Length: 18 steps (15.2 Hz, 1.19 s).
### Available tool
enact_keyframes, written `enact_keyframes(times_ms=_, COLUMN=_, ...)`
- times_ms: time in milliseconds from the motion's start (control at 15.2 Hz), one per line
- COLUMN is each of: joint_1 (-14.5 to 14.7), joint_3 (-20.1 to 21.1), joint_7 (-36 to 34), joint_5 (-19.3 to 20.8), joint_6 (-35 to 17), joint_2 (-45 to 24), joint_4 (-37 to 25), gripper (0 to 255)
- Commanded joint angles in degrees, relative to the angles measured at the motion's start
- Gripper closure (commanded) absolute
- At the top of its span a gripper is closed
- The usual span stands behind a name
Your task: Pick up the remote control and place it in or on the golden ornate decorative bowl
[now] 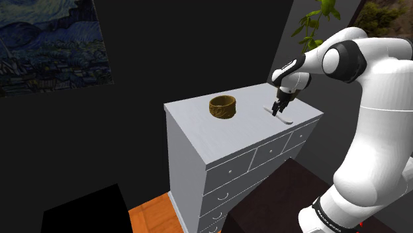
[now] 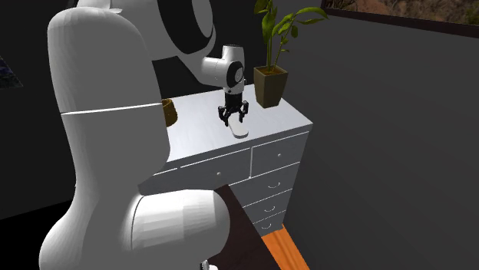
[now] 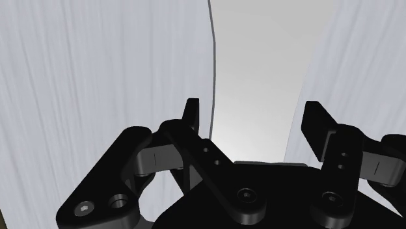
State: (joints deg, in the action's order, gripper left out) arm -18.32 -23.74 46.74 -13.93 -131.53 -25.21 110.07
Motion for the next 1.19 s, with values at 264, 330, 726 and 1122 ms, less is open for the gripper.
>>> enact_keyframes(times_ms=264, joint_1=0.36, joint_3=-0.47, joint_7=-0.55, joint_5=0.84, joint_6=1.74, joint_2=1.45, joint_4=-0.41, gripper=255)
enact_keyframes(times_ms=330, joint_1=0.46, joint_3=-0.62, joint_7=-0.73, joint_5=1.12, joint_6=2.33, joint_2=1.93, joint_4=-0.57, gripper=255)
enact_keyframes(times_ms=726, joint_1=1.04, joint_3=-1.42, joint_7=-1.77, joint_5=2.72, joint_6=5.98, joint_2=4.6, joint_4=-1.79, gripper=255)
enact_keyframes(times_ms=1122, joint_1=1.47, joint_3=-2.02, joint_7=-2.71, joint_5=4.14, joint_6=9.78, joint_2=6.95, joint_4=-3.49, gripper=255)
